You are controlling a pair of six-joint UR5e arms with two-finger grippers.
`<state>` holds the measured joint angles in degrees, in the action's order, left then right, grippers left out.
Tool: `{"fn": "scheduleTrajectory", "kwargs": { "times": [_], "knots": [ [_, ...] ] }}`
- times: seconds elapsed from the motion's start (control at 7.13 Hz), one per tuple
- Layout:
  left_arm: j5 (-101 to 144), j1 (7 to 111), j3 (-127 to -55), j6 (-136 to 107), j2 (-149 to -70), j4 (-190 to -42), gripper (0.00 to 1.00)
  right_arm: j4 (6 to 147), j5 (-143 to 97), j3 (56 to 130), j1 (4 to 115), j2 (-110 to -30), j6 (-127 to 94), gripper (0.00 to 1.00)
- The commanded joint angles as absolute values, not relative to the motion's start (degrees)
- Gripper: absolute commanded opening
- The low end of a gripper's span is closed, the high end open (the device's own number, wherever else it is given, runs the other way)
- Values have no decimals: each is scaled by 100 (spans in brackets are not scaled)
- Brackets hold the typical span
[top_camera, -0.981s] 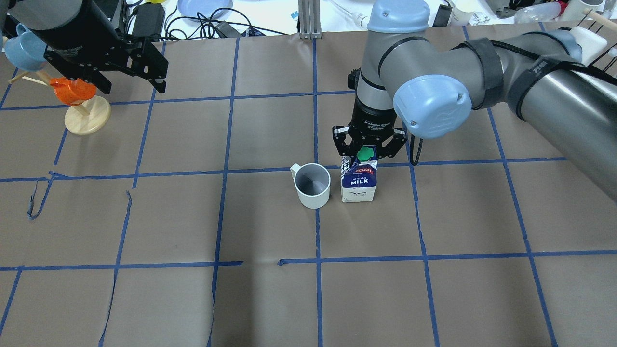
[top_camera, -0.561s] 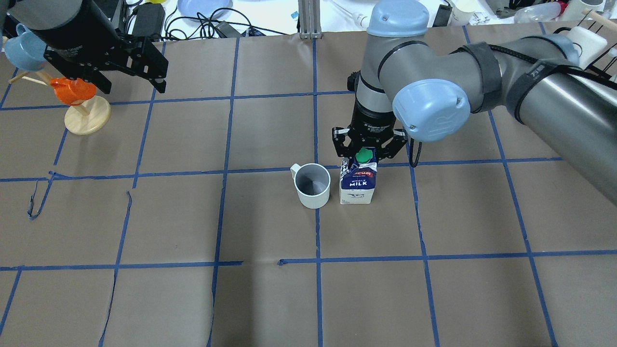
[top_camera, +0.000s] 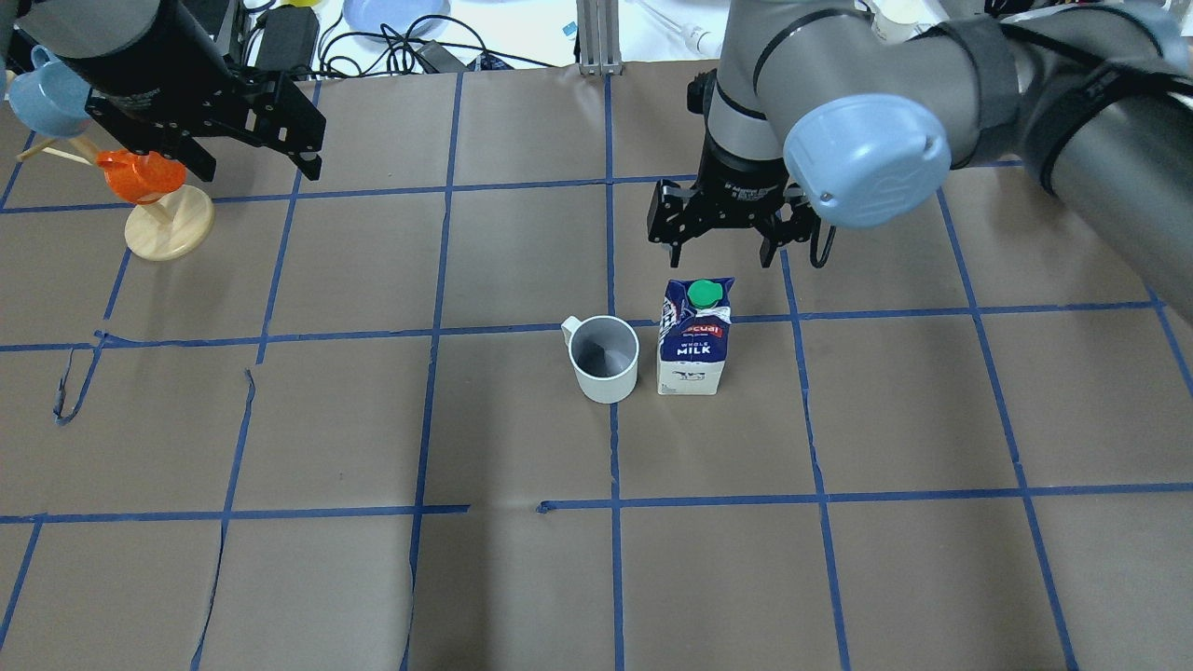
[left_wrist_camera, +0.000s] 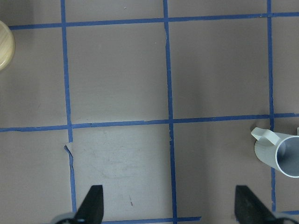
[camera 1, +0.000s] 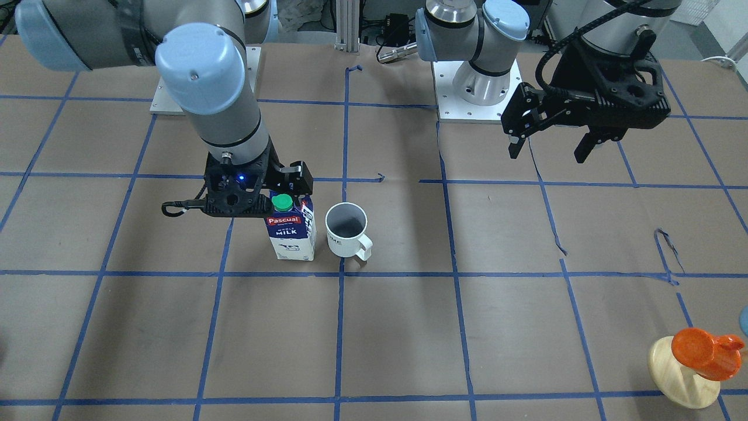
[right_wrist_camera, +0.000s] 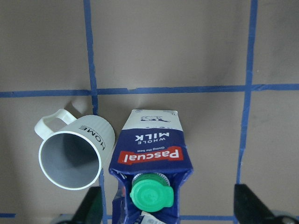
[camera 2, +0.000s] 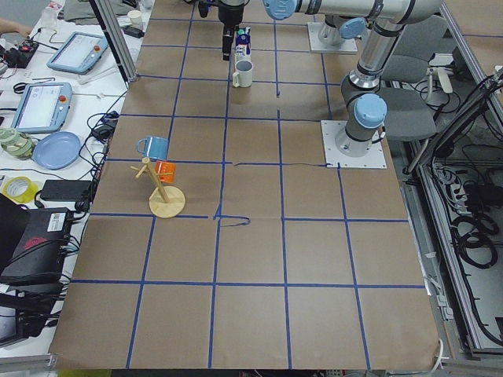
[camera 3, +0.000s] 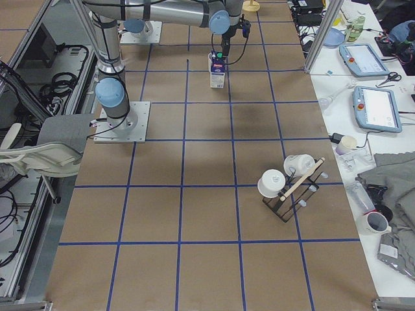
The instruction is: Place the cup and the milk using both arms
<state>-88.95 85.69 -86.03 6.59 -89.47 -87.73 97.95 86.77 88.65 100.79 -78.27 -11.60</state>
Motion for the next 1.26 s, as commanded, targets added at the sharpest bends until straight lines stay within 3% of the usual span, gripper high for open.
{"fn": "scheduleTrajectory", "kwargs": {
  "times": [0.0,0.42,0.56,0.7,1.12],
  "knots": [
    [-8895,8569,-8604,659,-8956,-8772,100,9232,9024,8072,9845,-7936,-855,100],
    [-8895,8578,-8604,659,-8956,-8772,100,8518,9026,8190,9230,-8865,77,100],
    [-8895,8578,-8604,659,-8956,-8771,100,8595,9044,8409,9194,-8973,96,92],
    [-8895,8578,-8604,659,-8956,-8771,100,8726,9044,8594,9193,-9095,105,91],
    [-8886,8578,-8604,659,-8956,-8771,100,8983,9044,8745,9193,-9062,97,100]
  ]
}}
